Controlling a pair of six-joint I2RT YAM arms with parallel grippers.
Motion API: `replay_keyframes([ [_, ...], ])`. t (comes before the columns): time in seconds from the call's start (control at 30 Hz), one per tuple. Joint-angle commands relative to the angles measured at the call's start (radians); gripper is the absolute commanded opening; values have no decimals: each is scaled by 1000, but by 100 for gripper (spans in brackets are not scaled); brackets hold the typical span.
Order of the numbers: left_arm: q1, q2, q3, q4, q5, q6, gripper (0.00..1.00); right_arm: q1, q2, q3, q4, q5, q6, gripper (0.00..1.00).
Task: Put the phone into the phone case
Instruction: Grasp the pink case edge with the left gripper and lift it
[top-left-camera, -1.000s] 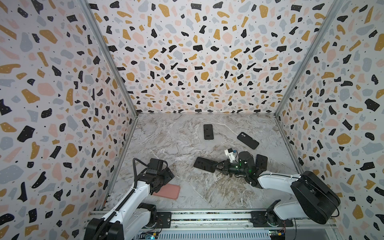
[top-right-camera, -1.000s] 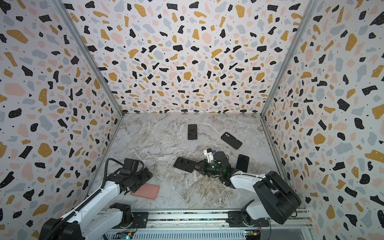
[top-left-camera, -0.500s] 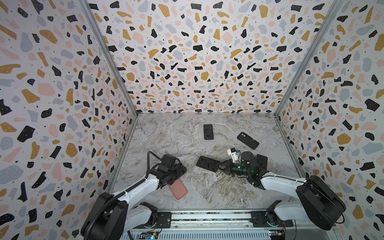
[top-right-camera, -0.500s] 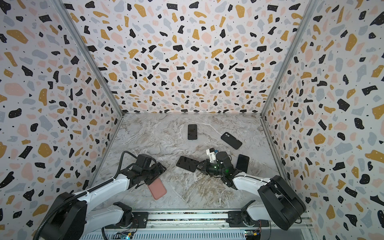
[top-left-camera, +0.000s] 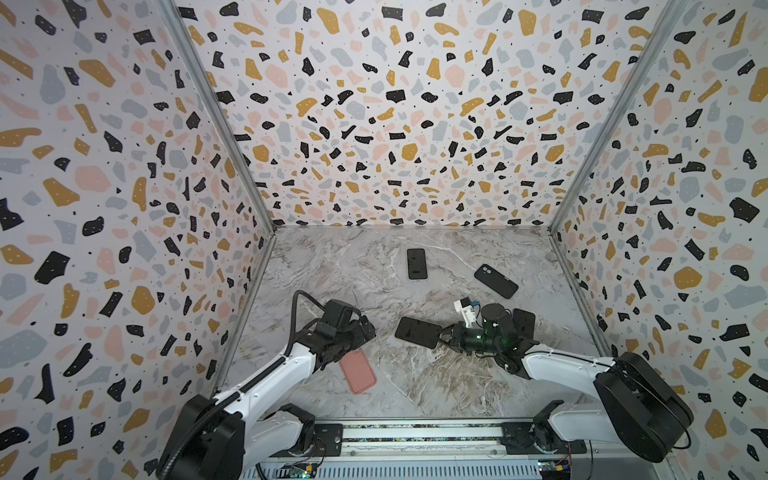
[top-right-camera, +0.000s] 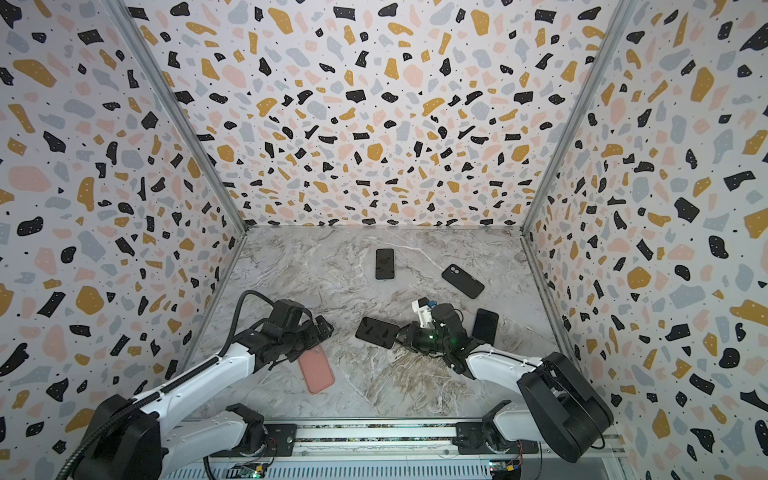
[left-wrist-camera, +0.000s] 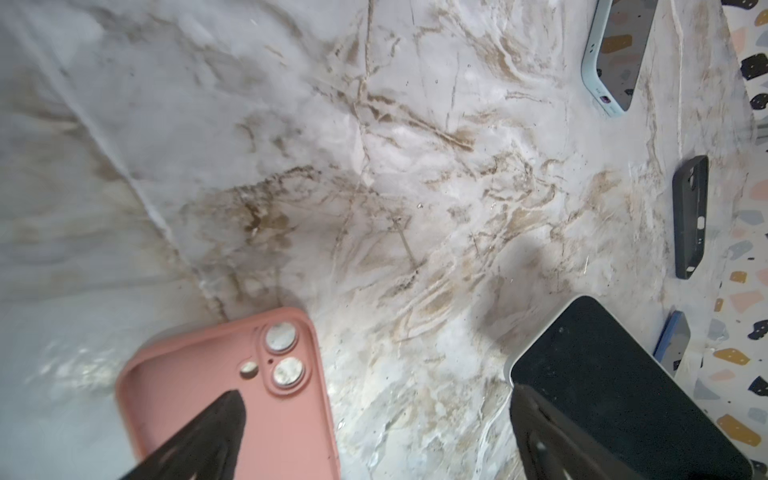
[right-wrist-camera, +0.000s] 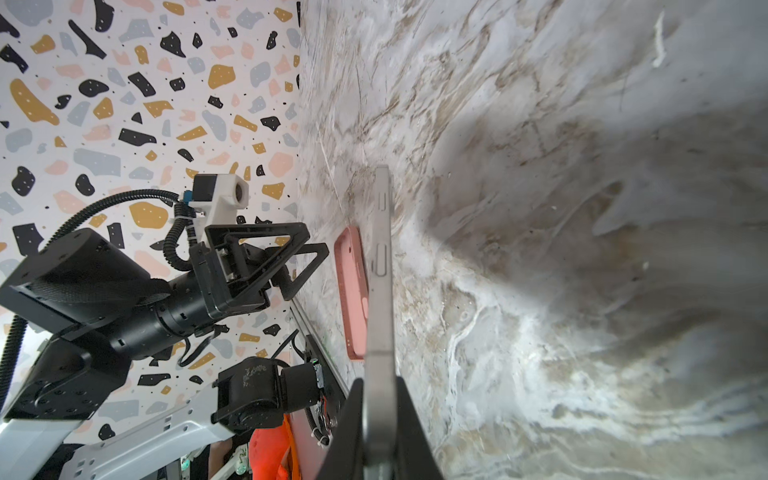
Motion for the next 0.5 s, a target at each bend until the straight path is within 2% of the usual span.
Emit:
replay_keyframes([
  [0.0,-1,-68,-7,-142,-16,90,100,3,-1,49,98,-101,-46,0],
  [0.07,-2,-98,-2,-215,-47,106,100,15,-2,39,163,-125,-31,0],
  [0.2,-2,-128,-9,-327,-114,116,100,45,-18,51,176,-120,-37,0],
  [0.4,-4,-173,-78,-367,-110,72,100,48,-24,57,169,-121,-44,0],
  [0.47,-14,-198,-122,-333,-69,44,100,47,-38,60,149,-114,-60,0],
])
